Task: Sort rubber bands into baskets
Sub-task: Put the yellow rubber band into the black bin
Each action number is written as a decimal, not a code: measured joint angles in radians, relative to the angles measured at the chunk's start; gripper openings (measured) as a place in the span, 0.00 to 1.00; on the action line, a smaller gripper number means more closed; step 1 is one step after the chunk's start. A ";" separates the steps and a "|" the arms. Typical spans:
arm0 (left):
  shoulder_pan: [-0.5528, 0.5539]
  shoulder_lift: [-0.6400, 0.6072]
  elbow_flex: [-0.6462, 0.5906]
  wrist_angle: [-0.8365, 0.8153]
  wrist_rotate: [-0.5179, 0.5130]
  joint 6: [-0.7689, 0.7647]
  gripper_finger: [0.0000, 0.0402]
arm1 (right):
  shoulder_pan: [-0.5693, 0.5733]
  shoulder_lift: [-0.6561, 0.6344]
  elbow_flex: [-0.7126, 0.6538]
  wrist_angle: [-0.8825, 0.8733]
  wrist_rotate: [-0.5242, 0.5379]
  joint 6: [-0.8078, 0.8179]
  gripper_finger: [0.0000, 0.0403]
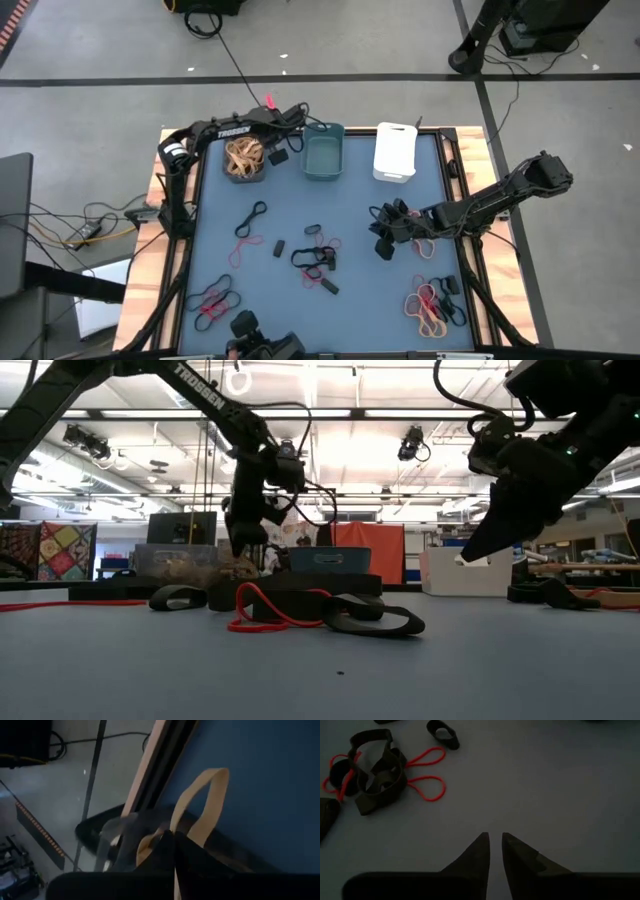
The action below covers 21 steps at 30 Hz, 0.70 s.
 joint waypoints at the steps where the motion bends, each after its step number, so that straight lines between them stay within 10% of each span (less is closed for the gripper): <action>1: -0.004 0.000 0.021 -0.028 -0.002 -0.014 0.01 | 0.001 0.000 0.000 0.000 0.000 0.000 0.15; 12: 0.007 -0.214 -0.031 -0.069 0.020 -0.129 0.01 | 0.021 0.000 0.000 -0.009 0.008 0.016 0.10; 21: 0.027 -0.391 -0.331 0.041 0.015 -0.179 0.01 | 0.050 0.000 0.000 -0.007 0.035 0.050 0.10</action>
